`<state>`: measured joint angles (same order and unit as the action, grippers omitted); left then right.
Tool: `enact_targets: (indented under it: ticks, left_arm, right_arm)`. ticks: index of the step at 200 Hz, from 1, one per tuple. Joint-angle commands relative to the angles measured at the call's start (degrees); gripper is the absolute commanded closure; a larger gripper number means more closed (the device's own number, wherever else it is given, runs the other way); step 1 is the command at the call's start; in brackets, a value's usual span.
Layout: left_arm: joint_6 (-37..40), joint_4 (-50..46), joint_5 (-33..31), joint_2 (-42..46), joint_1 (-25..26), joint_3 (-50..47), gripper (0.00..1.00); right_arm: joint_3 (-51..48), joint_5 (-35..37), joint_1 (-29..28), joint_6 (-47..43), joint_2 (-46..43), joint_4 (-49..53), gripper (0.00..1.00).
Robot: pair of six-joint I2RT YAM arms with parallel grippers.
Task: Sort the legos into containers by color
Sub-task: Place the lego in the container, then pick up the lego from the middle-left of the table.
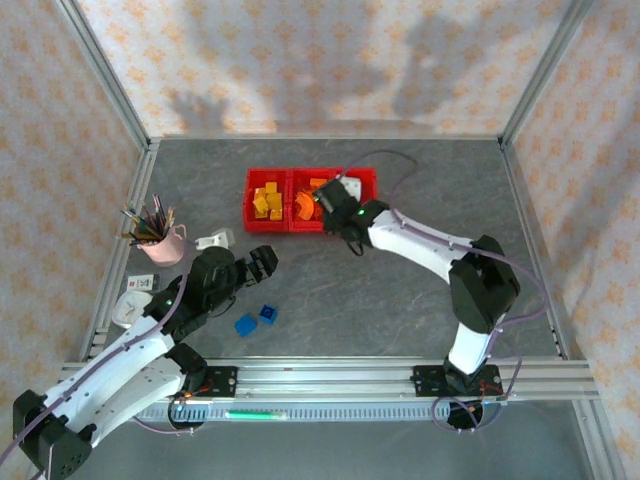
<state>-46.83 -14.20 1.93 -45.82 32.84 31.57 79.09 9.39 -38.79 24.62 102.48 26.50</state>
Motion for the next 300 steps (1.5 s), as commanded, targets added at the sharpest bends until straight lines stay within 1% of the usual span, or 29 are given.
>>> enact_targets:
  ticks: [1, 31, 52, 64, 93, 121, 165, 205, 244, 266, 300]
  left_arm:
    - [1.74, 6.92, 1.18, -3.83, -0.67, 2.48, 0.01]
    - [1.82, 11.73, 0.45, -7.99, -0.75, 3.29, 0.01]
    - [2.4, 12.09, 0.35, -10.68, -0.76, 4.86, 0.01]
    - [2.68, 12.17, 0.35, -11.65, -0.84, 5.55, 0.01]
    - [2.88, 12.18, 0.44, -12.11, -0.92, 6.23, 0.01]
    - [2.88, 10.65, -0.08, -10.28, -1.02, 6.18, 0.01]
    - [2.41, 4.87, -2.03, -3.7, -1.02, 4.5, 0.01]
    - [1.24, -1.73, -3.2, 3.55, -0.96, 1.69, 0.01]
    - [-0.14, -10.26, -6.54, 10.58, -1.02, 0.03, 0.01]
    - [-1.19, -14.54, -8.29, 14.29, -1.02, 0.16, 0.01]
    - [-2.61, -19.66, -10.51, 18.55, -0.95, 0.57, 0.01]
  right_arm:
    - [4.47, -0.49, 2.57, -5.62, 4.67, -1.98, 0.69]
    - [12.18, -0.99, 5.8, -7.37, 11.44, -1.37, 0.68]
    - [15.73, -1.65, 7.31, -7.72, 14.65, -1.09, 0.62]
    - [17.35, -2.64, 7.98, -7.85, 15.86, -0.51, 0.55]
    - [17.7, -3.36, 8.03, -8.26, 14.39, -0.39, 0.48]
    - [13.66, -5.28, 7.01, -7.29, 9.42, -1.54, 0.45]
    - [4.57, -5.05, 0.46, -4.78, 1.55, -2.61, 0.37]
    - [0.9, -5.3, -8.1, -0.77, -0.36, -2.57, 0.31]
    - [2.83, -6.08, -15.87, 2.98, 3.63, -4.44, 0.27]
    - [5.55, -7.65, -18.14, 3.98, 7.95, -5.73, 0.25]
    - [11.4, -9.24, -20.35, 4.05, 14.56, -4.88, 0.23]
